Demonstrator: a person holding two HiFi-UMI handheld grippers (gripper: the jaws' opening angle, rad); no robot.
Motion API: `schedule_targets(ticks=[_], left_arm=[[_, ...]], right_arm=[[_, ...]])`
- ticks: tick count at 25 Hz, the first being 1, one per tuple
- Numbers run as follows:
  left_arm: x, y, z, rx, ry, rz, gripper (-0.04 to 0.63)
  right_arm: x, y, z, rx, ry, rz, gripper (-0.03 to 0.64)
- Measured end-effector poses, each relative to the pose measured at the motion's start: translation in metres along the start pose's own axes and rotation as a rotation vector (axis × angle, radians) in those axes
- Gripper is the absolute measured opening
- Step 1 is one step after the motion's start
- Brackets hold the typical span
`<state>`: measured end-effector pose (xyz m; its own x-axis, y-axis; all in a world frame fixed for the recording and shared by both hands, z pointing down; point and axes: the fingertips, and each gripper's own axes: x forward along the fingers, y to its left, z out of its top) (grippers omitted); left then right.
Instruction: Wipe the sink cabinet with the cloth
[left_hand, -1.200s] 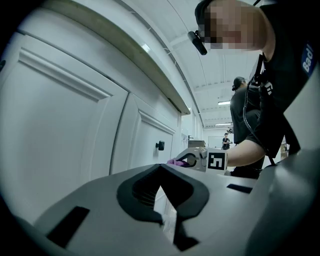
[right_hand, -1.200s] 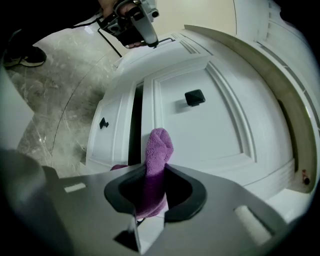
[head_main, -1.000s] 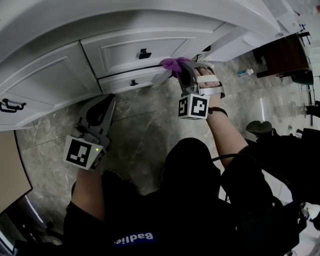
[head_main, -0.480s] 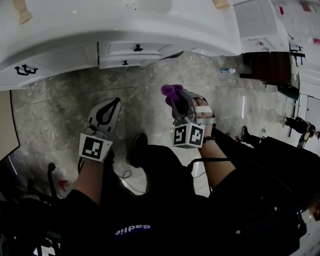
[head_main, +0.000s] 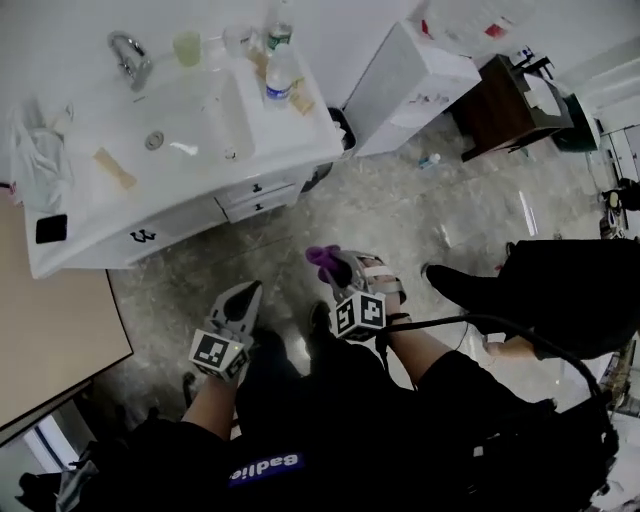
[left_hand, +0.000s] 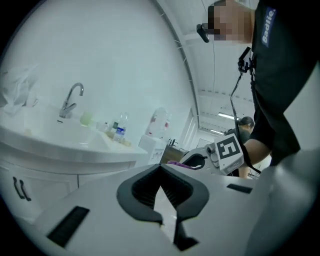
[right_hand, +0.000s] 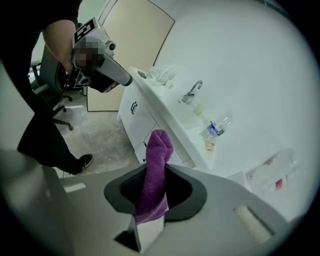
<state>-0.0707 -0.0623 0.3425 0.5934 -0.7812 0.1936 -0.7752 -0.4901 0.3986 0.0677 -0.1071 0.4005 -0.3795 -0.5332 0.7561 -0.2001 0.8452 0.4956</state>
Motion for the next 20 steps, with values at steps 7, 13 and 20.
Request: schedule_targets(ticks=[7, 13, 20], left_arm=[[-0.059, -0.07, 0.07, 0.097, 0.032, -0.066, -0.011], [-0.075, -0.142, 0.095, 0.181, -0.051, -0.008, -0.011], [-0.067, -0.284, 0.066, 0.135, -0.1, 0.045, -0.011]], right_arm=[[-0.106, -0.009, 0.066, 0.003, -0.098, -0.077, 0.075], [-0.171, 0.016, 0.05, -0.028, -0.19, -0.068, 0.076], [-0.256, 0.041, -0.01, 0.104, -0.343, 0.028, 0.077]])
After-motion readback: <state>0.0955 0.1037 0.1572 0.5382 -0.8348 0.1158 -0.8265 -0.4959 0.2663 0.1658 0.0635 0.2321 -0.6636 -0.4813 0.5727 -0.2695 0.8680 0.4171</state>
